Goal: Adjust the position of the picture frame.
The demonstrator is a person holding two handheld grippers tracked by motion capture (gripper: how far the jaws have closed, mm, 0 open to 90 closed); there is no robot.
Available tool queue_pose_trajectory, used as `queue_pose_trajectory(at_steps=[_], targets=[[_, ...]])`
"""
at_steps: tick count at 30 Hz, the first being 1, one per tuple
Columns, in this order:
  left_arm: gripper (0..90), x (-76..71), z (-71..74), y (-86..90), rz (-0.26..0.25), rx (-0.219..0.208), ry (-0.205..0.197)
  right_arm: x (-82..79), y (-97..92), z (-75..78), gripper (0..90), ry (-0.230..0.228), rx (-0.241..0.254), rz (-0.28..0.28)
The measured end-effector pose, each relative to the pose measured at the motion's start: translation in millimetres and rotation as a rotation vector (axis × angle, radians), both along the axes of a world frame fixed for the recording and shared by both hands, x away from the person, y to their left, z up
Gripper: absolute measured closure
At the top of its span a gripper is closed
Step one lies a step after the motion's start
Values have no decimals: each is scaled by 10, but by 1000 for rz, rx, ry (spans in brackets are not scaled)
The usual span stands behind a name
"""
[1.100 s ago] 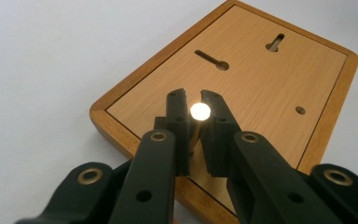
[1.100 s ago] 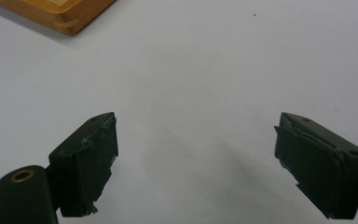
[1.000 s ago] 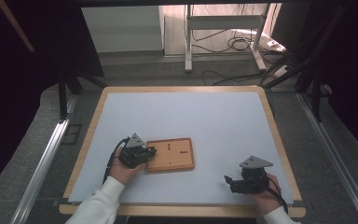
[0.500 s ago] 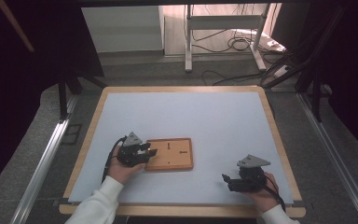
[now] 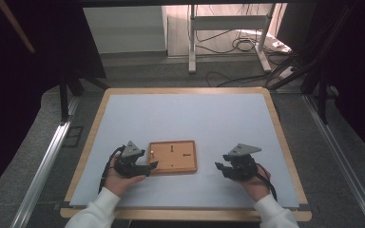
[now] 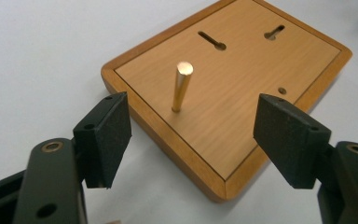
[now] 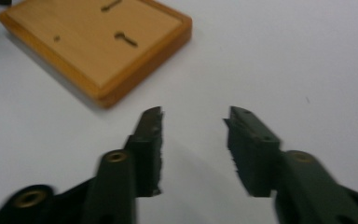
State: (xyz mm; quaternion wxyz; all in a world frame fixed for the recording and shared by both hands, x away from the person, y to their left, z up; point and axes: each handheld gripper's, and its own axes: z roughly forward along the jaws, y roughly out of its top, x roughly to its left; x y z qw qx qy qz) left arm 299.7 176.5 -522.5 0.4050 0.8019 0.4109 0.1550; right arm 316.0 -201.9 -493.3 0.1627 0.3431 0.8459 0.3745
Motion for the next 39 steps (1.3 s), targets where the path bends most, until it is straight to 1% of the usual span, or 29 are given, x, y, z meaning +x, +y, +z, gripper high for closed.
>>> queue_pose_trajectory(at_steps=[4, 6, 7, 10, 14, 16, 17, 20, 23, 26, 30, 31, 33, 36, 39], targets=[[275, -34, -6, 9, -11, 10, -1, 251, 264, 39, 795, -9, -19, 35], [272, -44, -10, 14, -17, 14, 0, 382, 403, 44, 869, -15, -36, 55], [272, -46, -16, 15, -18, 13, 0, 443, 472, 49, 891, -17, -48, 63], [269, -36, -25, 15, -22, 16, 5, 631, 658, 65, 895, -20, -92, 88], [263, -38, -29, 8, -27, 15, 4, 862, 891, 50, 896, -9, -134, 114], [263, -40, -27, 4, -28, 15, 3, 963, 993, 18, 896, -14, -154, 126], [263, -41, -29, 0, -29, 17, 4, 1011, 1039, -3, 896, -11, -158, 127], [263, -45, -30, -8, -31, 18, 5, 1136, 1178, -67, 897, 0, -195, 137], [263, -43, -30, 2, -28, 14, 5, 1202, 1244, -85, 897, 5, -206, 145], [262, -38, -32, 15, -25, 13, 6, 1236, 1276, -100, 897, 18, -216, 152], [262, -38, -28, 19, -21, 15, 3, 1254, 1292, -154, 897, 31, -255, 175], [261, -38, -30, 17, -21, 17, 3, 1258, 1293, -167, 898, 31, -257, 176], [262, -40, -32, 14, -21, 17, 5, 1263, 1295, -172, 898, 38, -245, 174], [262, -42, -31, 15, -21, 17, 3, 1246, 1290, -160, 899, 28, -252, 183], [261, -40, -33, 17, -21, 19, 6, 1242, 1257, -141, 900, 44, -242, 185]])
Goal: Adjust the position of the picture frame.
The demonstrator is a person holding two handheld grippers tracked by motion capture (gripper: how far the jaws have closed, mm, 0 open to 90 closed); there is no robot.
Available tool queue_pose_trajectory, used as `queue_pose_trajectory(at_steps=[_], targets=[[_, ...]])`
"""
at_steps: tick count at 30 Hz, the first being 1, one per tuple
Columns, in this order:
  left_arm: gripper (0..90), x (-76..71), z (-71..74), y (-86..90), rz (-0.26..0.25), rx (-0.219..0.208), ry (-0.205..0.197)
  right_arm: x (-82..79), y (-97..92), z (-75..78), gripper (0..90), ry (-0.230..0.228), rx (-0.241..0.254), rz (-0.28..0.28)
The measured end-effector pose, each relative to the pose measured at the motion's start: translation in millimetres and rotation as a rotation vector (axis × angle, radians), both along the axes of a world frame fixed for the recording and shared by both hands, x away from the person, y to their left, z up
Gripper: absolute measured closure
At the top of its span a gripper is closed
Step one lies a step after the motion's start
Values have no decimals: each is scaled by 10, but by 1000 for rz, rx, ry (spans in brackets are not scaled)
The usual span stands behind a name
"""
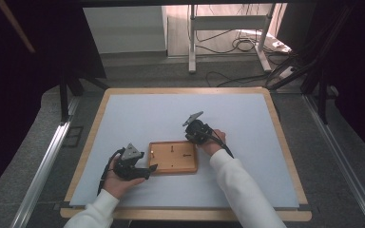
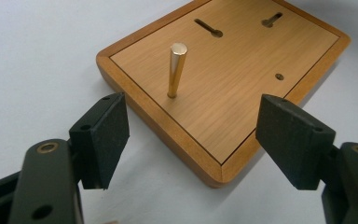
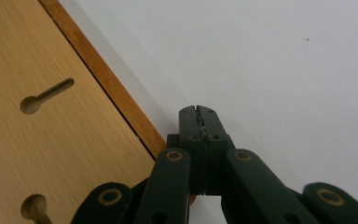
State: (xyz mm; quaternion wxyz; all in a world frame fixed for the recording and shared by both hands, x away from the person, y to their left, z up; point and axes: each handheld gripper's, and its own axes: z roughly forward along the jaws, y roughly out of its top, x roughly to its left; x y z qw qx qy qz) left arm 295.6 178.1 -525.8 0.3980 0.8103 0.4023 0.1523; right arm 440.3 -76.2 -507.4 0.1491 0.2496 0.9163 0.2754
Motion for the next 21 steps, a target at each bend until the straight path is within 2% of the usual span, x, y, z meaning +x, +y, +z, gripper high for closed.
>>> queue_pose_trajectory(at_steps=[5, 10, 15, 21], targets=[[262, -5, 5, -2, 1, 1, -4, -21, -43, 4, 900, 15, 1, 6], [262, -11, 11, -1, 2, 2, -6, -93, -87, 19, 900, 21, -28, 17], [262, -13, 5, -10, 0, 5, -5, -266, -230, 17, 900, 22, -14, 20], [262, -21, 11, -21, -2, 10, -6, -557, -419, 7, 900, 15, -15, 16]])
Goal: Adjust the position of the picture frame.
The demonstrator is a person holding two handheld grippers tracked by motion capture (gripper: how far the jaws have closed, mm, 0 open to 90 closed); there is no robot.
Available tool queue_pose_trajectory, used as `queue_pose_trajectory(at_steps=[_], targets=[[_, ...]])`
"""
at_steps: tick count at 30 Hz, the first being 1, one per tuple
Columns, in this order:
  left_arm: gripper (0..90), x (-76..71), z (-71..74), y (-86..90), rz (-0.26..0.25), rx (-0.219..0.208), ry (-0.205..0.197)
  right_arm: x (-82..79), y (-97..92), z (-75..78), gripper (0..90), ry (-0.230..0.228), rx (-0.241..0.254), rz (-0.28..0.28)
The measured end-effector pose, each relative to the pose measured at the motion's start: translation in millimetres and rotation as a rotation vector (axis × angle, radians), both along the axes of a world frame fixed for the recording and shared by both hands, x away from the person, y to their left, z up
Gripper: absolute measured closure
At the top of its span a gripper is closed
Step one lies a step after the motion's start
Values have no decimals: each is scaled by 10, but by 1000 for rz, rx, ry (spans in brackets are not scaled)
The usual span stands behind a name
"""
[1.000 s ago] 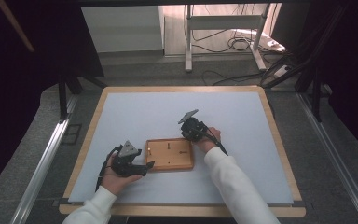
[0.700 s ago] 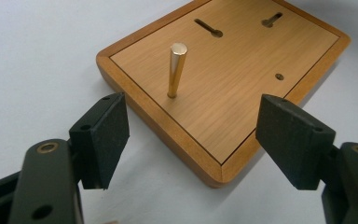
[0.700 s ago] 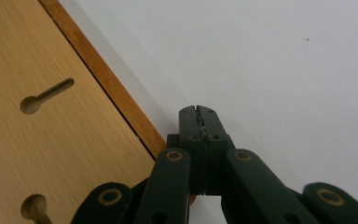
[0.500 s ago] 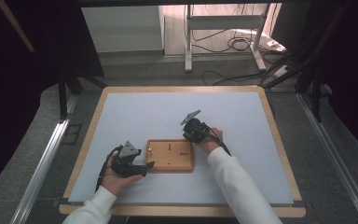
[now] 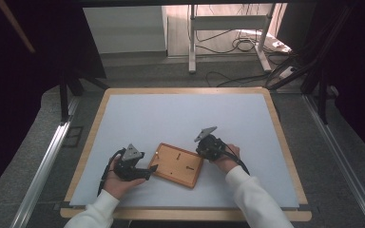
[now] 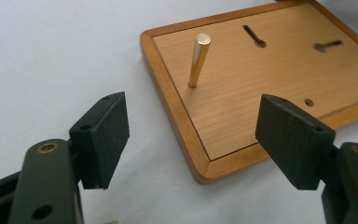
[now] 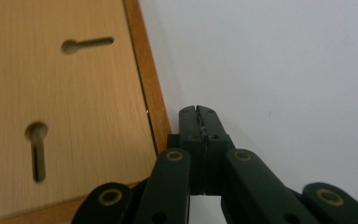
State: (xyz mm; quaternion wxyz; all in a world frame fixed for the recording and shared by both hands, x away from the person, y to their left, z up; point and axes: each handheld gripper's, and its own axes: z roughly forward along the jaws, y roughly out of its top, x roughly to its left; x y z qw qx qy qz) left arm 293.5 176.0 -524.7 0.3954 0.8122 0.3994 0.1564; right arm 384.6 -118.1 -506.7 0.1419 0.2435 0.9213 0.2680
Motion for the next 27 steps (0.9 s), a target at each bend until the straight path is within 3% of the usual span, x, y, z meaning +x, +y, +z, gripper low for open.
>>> queue_pose_trajectory(at_steps=[7, 15, 20, 27], targets=[[260, -4, -3, -16, -5, -4, 4, -355, -182, -30, 900, -9, 29, -3], [260, -48, -18, 13, -1, -9, 6, -654, -284, -85, 900, -11, 70, -10], [262, -58, -13, 59, 14, -18, 3, -785, -301, -96, 900, -15, 81, 12], [281, -89, 11, 79, 11, -37, -3, -842, -352, -82, 900, -15, 107, 30]])
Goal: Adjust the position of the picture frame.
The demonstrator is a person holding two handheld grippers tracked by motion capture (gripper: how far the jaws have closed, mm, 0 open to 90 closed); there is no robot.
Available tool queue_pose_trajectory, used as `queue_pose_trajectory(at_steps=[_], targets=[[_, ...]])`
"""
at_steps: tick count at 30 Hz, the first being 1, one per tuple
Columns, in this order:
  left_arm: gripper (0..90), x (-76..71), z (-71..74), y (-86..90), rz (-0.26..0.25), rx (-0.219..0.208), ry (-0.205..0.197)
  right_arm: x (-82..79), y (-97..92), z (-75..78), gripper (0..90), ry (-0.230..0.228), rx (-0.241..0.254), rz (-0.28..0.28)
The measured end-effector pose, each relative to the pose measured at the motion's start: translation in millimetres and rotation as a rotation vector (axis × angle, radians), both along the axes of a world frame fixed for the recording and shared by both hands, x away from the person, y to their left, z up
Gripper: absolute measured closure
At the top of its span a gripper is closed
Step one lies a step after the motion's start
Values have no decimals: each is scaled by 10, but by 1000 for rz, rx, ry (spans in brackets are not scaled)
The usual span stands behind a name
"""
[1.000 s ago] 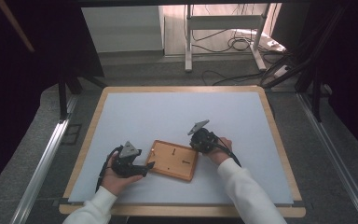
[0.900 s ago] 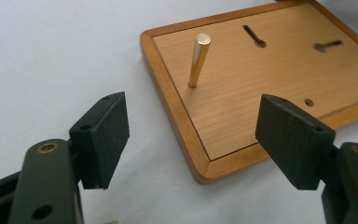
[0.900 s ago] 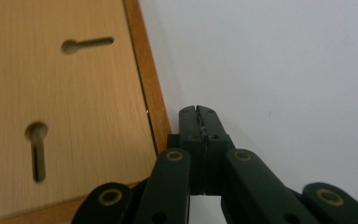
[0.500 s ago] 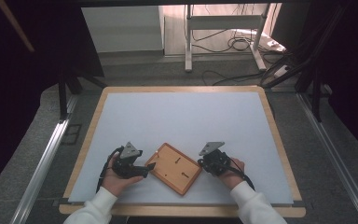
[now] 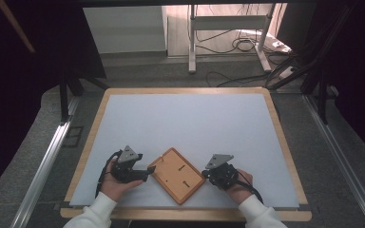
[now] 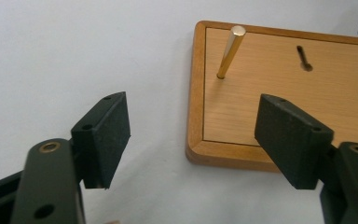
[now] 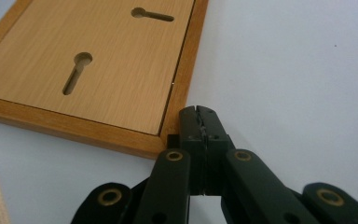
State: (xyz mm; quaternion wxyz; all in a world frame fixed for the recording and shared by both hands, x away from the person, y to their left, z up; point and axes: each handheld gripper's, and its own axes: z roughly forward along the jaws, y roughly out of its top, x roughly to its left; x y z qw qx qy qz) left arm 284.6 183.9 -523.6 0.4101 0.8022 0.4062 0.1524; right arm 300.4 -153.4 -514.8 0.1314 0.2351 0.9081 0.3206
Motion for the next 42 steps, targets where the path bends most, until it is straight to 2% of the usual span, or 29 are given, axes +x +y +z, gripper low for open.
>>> queue_pose_trajectory(at_steps=[3, 5, 9, 12, 15, 21, 24, 26, 31, 40, 42], targets=[[357, -54, 22, 61, -4, -19, -1, -5, -70, 22, 900, -7, 22, -13], [440, -94, 37, 109, 0, -27, 1, -13, -140, 59, 900, -13, 43, -25], [658, -157, 51, 177, -12, -41, 40, -45, -276, 118, 899, -24, 66, -50], [807, -194, 35, 168, -33, -23, 76, -74, -361, 128, 898, -7, 90, -60], [881, -210, 15, 139, -52, 6, 93, -86, -448, 102, 895, 18, 120, -78], [900, -195, -37, 70, -75, 33, 126, -72, -560, 79, 647, 44, 191, -156], [900, -184, -48, 66, -74, 39, 128, -65, -579, 77, 546, 34, 213, -183], [900, -170, -55, 59, -73, 44, 128, -64, -578, 73, 495, 22, 209, -201], [900, -125, -80, 25, -82, 66, 137, -66, -570, 79, 452, 17, 214, -215], [900, -85, -76, 25, -73, 56, 135, -57, -592, 94, 433, 12, 216, -224], [900, -92, -72, 32, -78, 58, 145, -56, -593, 97, 430, 11, 219, -229]])
